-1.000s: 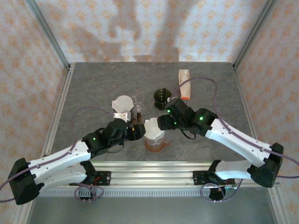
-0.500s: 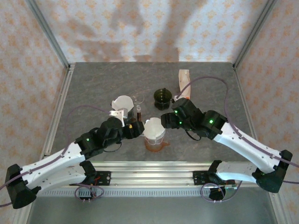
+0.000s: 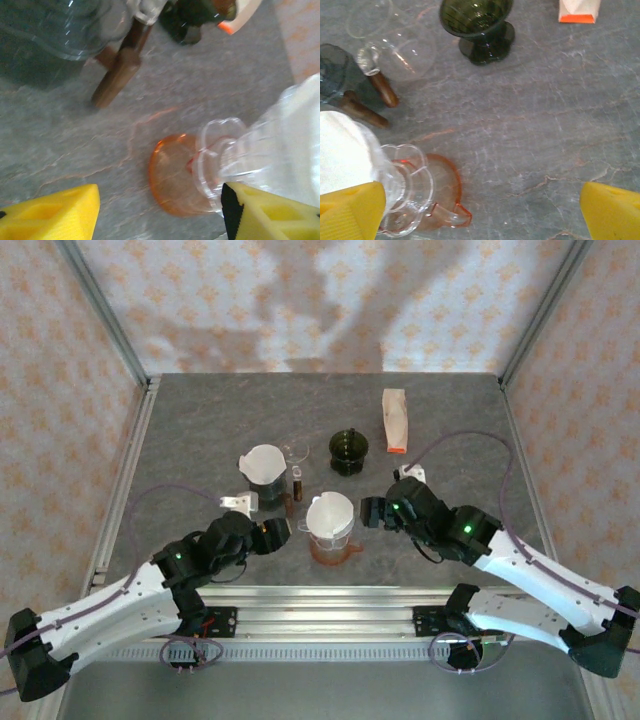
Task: Place the coffee filter in the dripper
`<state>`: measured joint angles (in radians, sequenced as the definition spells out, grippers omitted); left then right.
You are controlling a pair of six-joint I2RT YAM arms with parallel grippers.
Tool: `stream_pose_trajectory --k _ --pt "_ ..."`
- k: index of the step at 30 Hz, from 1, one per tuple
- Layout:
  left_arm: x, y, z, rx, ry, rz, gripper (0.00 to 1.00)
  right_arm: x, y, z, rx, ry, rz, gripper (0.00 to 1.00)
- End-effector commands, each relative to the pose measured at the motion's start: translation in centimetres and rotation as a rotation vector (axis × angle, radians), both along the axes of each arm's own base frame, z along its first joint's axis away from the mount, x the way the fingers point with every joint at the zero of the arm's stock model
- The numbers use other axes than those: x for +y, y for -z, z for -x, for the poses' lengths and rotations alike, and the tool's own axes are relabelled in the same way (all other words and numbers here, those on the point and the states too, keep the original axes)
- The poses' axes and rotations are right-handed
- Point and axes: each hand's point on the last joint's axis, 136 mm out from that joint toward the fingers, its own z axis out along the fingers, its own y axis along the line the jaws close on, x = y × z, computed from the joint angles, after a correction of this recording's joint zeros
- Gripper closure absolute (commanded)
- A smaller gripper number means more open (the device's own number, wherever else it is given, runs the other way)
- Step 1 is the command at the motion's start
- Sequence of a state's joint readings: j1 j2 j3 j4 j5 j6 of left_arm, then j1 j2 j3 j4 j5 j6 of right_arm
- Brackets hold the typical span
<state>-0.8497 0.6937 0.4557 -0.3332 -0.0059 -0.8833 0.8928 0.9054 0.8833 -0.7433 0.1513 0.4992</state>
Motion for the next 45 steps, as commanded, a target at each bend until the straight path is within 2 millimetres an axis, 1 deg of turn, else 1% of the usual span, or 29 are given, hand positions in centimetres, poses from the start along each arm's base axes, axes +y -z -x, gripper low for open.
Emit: stream_pose_trajectory --k 1,3,7,11,13,15,17,20,25,28,30,34,36,39,42,45 --pt "0.0 1.9 0.2 0.04 -0.011 0.006 0.39 -1.1 -0.2 -0.9 -0.044 0.099 -0.042 0.0" --pt "-0.5 3.3 0.5 0.073 0.008 0.004 0.44 -1.3 0.6 -0.9 -0.034 0.107 -0.056 0.01" --pt "-1.4 4.7 0.8 0.103 0.036 -0.008 0.49 -1.4 2.1 -0.7 -0.007 0.106 -0.066 0.0" --pt "-2.1 5.7 1.0 0.125 0.052 -0.003 0.57 -1.7 3.8 -0.4 0.032 0.107 -0.073 0.07" --pt "-2.4 6.0 1.0 0.131 0.055 0.008 0.6 -2.0 4.6 -0.6 0.059 0.122 -0.085 0.14" --pt "-2.6 6.4 1.1 0.133 0.055 0.02 0.63 -2.0 5.3 -1.3 0.078 0.131 -0.125 0.21" --pt "-3.0 6.7 1.1 0.138 0.06 0.024 0.67 -1.7 5.7 -2.2 0.095 0.135 -0.181 0.24" --pt "-3.7 7.0 1.2 0.147 0.076 0.022 0.72 -1.1 6.1 -3.6 0.116 0.133 -0.233 0.25" --pt "-4.3 7.5 1.5 0.155 0.091 0.019 0.8 -0.5 7.6 -5.1 0.164 0.136 -0.219 0.27" --pt "-4.6 7.9 1.5 0.166 0.096 0.021 0.87 -0.3 7.1 -7.2 0.149 0.152 -0.257 0.3" --pt "-4.8 8.1 1.5 0.172 0.1 0.019 0.9 0.4 6.2 -9.0 0.122 0.147 -0.283 0.3" --pt "-4.9 8.3 1.5 0.176 0.1 0.02 0.94 1.9 5.9 -11.9 0.139 0.125 -0.275 0.3" --pt "-4.8 8.4 1.6 0.177 0.097 0.018 0.96 3.7 6.0 -13.2 0.152 0.062 -0.297 0.3" --pt "-4.5 8.5 1.7 0.177 0.085 0.024 0.96 7.0 5.7 -14.2 0.195 -0.106 -0.312 0.28" --pt "-4.4 8.3 1.7 0.17 0.08 0.026 0.97 8.5 5.5 -15.2 0.216 -0.181 -0.3 0.26" --pt "-4.2 8.3 1.7 0.167 0.08 0.022 0.97 10.1 4.8 -16.0 0.236 -0.239 -0.319 0.28"
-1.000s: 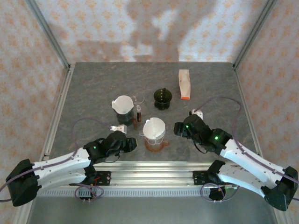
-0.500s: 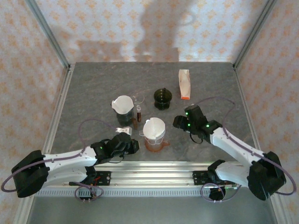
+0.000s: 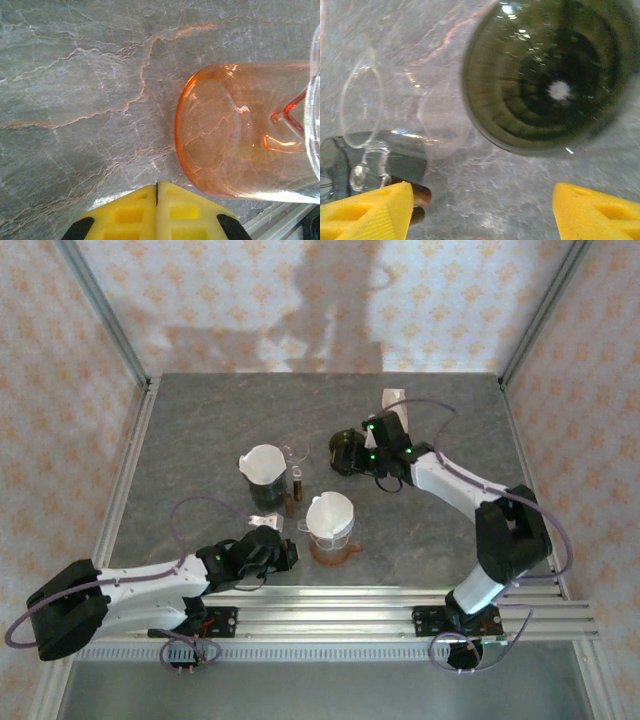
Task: Place the coffee filter in the dripper
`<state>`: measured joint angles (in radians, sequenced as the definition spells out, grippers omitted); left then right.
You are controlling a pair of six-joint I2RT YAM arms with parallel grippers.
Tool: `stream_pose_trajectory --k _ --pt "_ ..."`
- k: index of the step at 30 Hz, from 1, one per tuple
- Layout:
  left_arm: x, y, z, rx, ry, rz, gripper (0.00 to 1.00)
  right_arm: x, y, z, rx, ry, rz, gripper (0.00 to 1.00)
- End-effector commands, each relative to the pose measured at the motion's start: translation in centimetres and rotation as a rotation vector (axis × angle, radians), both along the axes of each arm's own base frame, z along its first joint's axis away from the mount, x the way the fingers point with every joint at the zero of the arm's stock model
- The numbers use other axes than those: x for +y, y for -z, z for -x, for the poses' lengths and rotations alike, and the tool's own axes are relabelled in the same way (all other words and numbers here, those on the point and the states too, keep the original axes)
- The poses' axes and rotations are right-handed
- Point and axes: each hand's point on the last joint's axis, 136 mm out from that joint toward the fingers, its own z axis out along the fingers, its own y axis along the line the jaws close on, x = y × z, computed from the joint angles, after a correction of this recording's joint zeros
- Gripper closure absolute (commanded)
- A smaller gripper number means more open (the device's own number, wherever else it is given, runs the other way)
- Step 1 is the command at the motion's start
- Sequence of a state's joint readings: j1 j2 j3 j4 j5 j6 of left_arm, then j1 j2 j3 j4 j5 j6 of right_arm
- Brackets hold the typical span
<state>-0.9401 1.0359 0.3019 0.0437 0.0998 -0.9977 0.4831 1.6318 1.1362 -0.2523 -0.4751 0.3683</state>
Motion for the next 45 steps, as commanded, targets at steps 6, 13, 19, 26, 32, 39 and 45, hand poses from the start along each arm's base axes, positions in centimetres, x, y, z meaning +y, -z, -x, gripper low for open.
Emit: stream_pose_trajectory --k 6,13,19,26,32,39,45 --pt "0.1 -0.3 -0.3 -0.023 -0.017 0.011 0.97 4.3 -1.6 -1.2 -0.023 -0.245 0.069 0.32" --pt "0.2 -0.4 -0.2 -0.023 -0.017 0.009 0.97 6.6 0.2 -3.8 -0.032 -0.336 0.199 0.36" --pt "0.5 -0.5 -0.1 -0.026 -0.018 -0.001 0.97 9.1 0.0 -5.2 -0.071 -0.392 0.193 0.36" --pt "0.5 -0.5 -0.2 -0.029 -0.017 -0.002 0.97 9.9 0.6 -6.0 -0.05 -0.395 0.228 0.42" --pt "0.3 -0.4 -0.2 -0.025 -0.012 -0.001 0.97 10.4 1.2 -6.3 -0.033 -0.41 0.24 0.47" --pt "0.1 -0.5 -0.2 -0.023 -0.007 -0.005 0.97 11.2 1.5 -6.8 -0.022 -0.423 0.241 0.62" --pt "0.3 -0.3 -0.2 -0.021 -0.011 -0.005 0.97 11.8 0.8 -7.1 -0.036 -0.42 0.227 0.78"
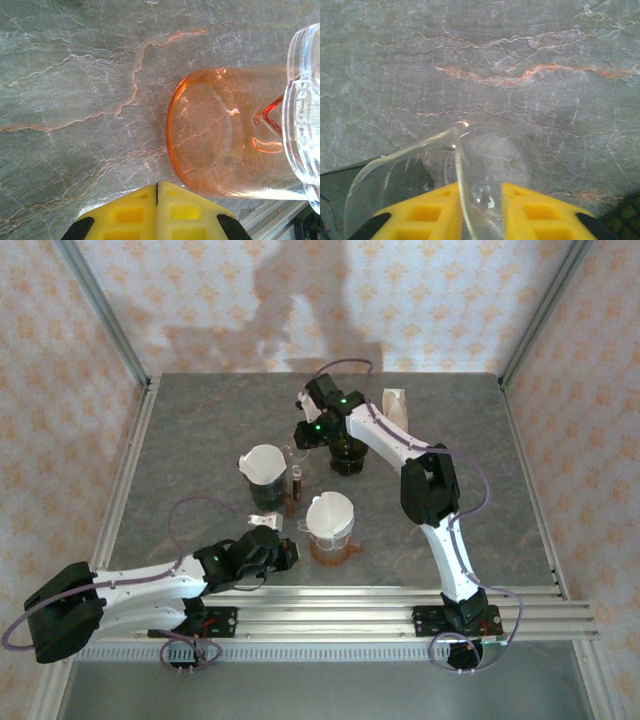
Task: Place the coffee filter in the dripper
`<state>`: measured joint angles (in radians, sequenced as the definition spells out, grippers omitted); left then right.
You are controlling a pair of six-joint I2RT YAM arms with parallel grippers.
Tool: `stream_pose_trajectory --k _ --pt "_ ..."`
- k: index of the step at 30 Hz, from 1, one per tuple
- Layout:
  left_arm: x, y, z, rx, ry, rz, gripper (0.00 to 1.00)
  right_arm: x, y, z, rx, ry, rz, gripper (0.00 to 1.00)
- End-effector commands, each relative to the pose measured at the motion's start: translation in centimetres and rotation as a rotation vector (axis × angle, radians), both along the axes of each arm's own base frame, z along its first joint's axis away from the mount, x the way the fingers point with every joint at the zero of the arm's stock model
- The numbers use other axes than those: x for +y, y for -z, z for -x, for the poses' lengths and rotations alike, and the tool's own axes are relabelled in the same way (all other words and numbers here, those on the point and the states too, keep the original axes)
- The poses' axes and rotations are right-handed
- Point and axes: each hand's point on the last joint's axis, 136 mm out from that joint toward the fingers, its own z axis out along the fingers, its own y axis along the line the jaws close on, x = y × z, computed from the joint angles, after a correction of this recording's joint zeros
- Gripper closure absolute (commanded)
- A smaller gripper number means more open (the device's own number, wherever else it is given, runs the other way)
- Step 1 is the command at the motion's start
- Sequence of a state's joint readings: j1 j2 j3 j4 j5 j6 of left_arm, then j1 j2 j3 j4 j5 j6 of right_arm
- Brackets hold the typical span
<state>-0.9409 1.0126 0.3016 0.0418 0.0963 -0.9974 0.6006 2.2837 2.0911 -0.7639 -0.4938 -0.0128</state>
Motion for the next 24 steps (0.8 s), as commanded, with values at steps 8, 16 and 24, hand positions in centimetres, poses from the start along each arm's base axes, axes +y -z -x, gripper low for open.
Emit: stream_pose_trajectory --k 8,16,24 --pt "0.3 0.2 0.0 -0.005 -0.011 -0.016 0.97 0.3 -2.4 -1.1 -0.063 0.036 -0.005 0.93" --pt "0.5 0.3 0.0 -0.005 -0.017 -0.017 0.97 0.1 -4.1 -2.2 -0.117 0.08 -0.012 1.0" --pt "0.6 0.3 0.0 -0.005 -0.02 -0.013 0.97 -1.6 -7.7 -4.1 -0.21 0.178 -0.031 1.0"
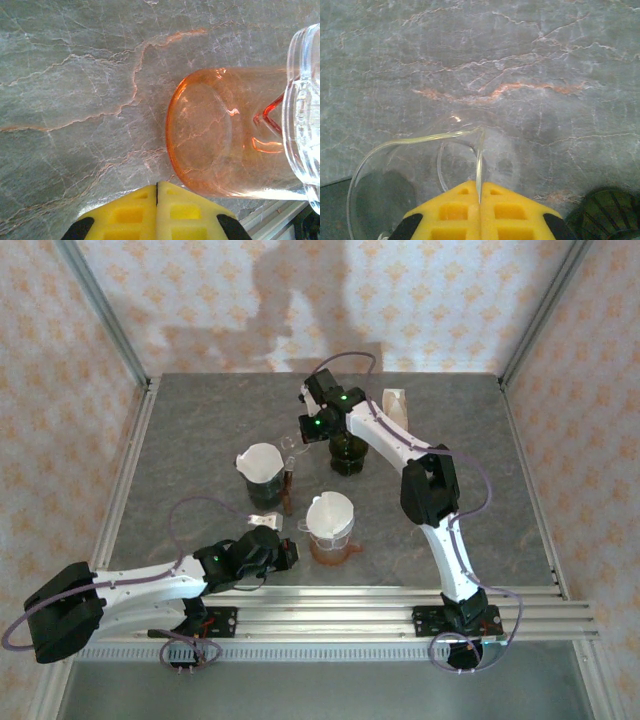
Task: Place the coffee filter in the dripper
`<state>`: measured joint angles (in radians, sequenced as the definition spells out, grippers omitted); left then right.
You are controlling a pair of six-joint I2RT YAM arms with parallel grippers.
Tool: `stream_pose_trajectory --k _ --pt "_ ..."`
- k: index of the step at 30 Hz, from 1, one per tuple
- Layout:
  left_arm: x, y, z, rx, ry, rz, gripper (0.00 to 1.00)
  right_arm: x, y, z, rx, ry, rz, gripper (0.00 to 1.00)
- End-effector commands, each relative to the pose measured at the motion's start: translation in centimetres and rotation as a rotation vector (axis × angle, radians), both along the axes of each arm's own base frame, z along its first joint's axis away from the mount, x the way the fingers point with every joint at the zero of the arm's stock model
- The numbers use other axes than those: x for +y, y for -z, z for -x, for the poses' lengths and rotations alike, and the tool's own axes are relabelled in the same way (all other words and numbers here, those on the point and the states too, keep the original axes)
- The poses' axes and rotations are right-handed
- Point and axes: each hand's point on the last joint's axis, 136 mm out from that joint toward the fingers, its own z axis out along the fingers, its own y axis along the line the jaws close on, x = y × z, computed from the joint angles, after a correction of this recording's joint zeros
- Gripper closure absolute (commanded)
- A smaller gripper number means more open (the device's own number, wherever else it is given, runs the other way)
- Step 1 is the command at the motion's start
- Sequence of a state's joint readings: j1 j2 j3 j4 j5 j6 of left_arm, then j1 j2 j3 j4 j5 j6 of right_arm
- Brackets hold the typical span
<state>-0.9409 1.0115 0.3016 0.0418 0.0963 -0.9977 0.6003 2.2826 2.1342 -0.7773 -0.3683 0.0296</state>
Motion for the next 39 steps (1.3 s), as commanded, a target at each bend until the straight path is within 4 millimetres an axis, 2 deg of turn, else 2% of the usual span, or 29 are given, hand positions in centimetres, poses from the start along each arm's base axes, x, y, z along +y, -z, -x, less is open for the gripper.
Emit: stream_pose_trajectory --k 1,7,12,17,23,28,31,36,39 --pt "0.6 0.3 0.1 -0.005 -0.021 -0.015 0.97 -0.7 -7.3 -2.6 -0.163 0.086 -0.096 1.0" --pt "0.7 0.3 0.1 -0.007 -0.022 -0.012 0.97 -2.6 -12.1 -3.5 -0.242 0.149 -0.152 1.0" --pt "0.7 0.2 0.1 -0.009 -0.025 -0.005 0.97 -4.5 -15.2 -3.1 -0.282 0.191 -0.164 1.0" --pt "0.7 0.0 0.0 -0.017 -0.028 0.003 0.97 -8.8 -17.5 -1.4 -0.323 0.286 -0.121 1.0" --pt "0.5 0.2 0.1 -0.015 -0.022 0.019 0.97 -16.4 -19.3 2.2 -0.359 0.457 -0.079 1.0" --pt "0.4 0.1 0.1 -0.02 -0.022 0.033 0.97 -23.1 -17.1 7.0 -0.327 0.626 -0.05 1.0" --pt "0.2 0.0 0.1 -0.021 -0.015 0.038 0.97 -25.5 -14.9 10.4 -0.307 0.695 -0.027 1.0" --pt "0.2 0.0 0.1 -0.02 -0.015 0.04 0.98 -28.0 -10.6 15.5 -0.236 0.752 0.029 1.0" --pt "0.3 -0.2 0.1 -0.028 -0.013 0.043 0.98 -28.8 -7.7 17.7 -0.176 0.765 0.054 1.0"
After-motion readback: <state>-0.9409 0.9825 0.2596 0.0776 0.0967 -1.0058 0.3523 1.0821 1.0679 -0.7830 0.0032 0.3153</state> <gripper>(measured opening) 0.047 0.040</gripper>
